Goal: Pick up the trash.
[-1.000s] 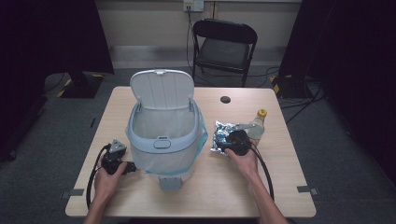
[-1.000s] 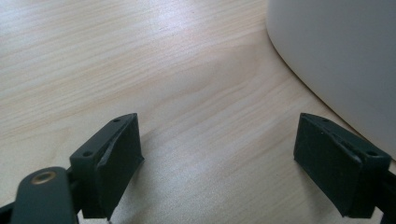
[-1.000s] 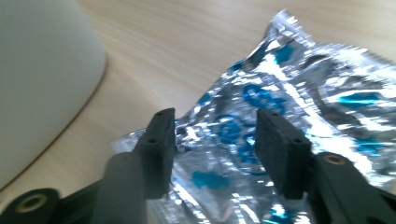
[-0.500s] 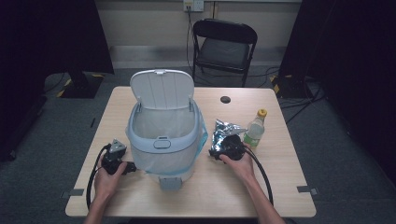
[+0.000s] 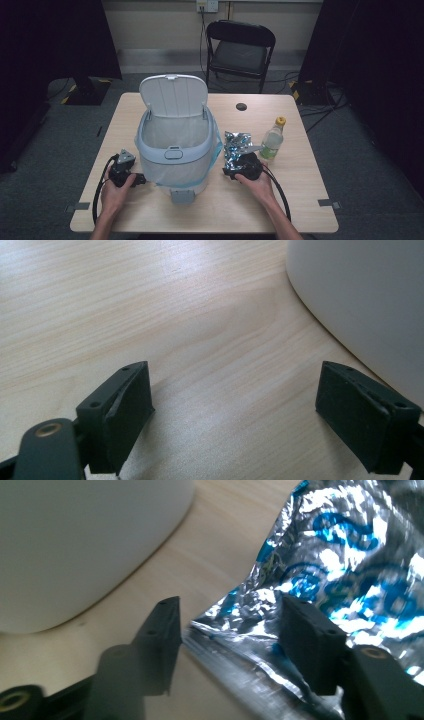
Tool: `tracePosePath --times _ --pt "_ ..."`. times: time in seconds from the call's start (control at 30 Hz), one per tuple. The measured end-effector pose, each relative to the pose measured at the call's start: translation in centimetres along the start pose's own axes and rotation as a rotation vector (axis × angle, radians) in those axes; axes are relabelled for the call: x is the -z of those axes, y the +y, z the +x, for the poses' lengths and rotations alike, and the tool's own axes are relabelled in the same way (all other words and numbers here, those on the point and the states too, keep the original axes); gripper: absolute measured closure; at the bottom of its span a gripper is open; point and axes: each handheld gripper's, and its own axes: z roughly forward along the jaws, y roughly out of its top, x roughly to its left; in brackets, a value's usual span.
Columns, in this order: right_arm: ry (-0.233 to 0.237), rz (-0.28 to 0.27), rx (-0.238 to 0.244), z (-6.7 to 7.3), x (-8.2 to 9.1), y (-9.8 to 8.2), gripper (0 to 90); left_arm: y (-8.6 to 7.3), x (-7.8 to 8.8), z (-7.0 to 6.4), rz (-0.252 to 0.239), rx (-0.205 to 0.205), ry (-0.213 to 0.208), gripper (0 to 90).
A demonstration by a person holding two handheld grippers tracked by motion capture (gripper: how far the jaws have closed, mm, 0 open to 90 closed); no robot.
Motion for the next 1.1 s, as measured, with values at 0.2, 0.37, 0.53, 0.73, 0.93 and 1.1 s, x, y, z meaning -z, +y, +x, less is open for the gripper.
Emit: tracePosePath --times 0.2,0.37,0.53,0.73,0.93,1.1 --pt "-0.001 -0.002 -0.003 0.4 0.8 -0.9 49.2 0.0 0.0 0.0 0.000 0.003 -0.002 14.3" --pt "-0.012 0.003 -0.007 0.3 1.0 -0.9 53.7 0.0 0.0 0.0 0.000 0.001 -0.001 14.3" --pt "-0.036 0.003 -0.026 0.3 0.3 -0.2 54.5 0.0 0.0 0.0 0.000 0.001 -0.001 14.3" --pt "-0.047 -0.021 -0.059 0.3 -0.4 0.8 60.5 0.0 0.0 0.0 0.000 0.001 -0.001 14.3" --pt "-0.052 -0.015 -0.049 0.6 -0.5 1.2 69.3 0.0 0.0 0.0 0.000 0.001 -0.001 14.3" --pt "-0.049 -0.005 -0.050 0.6 0.3 0.2 70.1 0.0 0.0 0.0 0.000 0.001 -0.001 14.3"
